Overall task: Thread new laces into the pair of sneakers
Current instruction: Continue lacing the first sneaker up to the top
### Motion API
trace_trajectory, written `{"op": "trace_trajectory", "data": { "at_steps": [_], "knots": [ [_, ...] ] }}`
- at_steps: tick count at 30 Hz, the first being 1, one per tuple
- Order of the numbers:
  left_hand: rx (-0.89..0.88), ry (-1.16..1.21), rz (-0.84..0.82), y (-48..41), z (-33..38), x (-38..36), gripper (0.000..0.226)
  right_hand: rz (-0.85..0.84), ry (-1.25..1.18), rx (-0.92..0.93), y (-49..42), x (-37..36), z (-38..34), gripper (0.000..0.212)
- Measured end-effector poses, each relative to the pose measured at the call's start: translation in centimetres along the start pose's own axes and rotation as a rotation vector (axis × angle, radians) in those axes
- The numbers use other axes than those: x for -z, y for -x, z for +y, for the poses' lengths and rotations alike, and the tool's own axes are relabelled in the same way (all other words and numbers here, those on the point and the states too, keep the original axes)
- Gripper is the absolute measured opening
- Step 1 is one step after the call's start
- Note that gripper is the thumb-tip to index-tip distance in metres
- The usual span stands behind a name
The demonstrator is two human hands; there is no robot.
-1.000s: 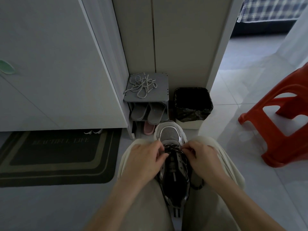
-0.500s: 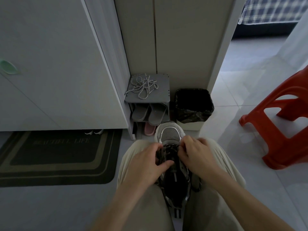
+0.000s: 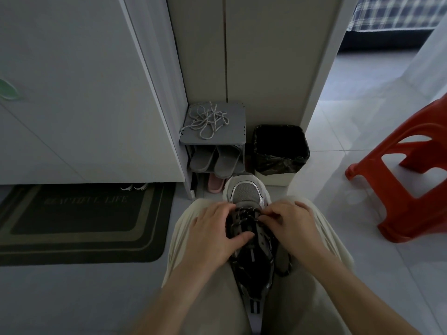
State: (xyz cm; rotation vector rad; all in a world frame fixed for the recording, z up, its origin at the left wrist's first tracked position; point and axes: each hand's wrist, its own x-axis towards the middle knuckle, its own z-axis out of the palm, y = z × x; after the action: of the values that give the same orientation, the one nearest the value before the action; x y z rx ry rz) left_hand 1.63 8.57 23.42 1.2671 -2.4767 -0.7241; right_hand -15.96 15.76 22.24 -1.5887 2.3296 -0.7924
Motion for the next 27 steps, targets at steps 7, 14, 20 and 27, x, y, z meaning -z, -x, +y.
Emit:
{"op": "trace_trajectory", "data": {
  "at_steps": [7,14,20,27],
  "knots": [
    [0.022,-0.054,0.01,-0.1,0.0,-0.3,0.065,0.16,0.104,0.127,-1.0,0.6,-0.9,0.012],
    [0.048,0.002,0.012,-0.1,-0.3,-0.2,0.064,0.169,0.089,0.133,-1.5,1.1,-0.6,0.021],
    [0.054,0.044,0.003,0.1,0.1,0.0,0.077,0.051,0.007,0.074,0.1,-0.1,0.5,0.044],
    [0.028,0.047,-0.023,0.1,0.1,-0.2,0.08,0.131,-0.145,0.05,-0.3,0.0,-0.2,0.012]
  ]
}}
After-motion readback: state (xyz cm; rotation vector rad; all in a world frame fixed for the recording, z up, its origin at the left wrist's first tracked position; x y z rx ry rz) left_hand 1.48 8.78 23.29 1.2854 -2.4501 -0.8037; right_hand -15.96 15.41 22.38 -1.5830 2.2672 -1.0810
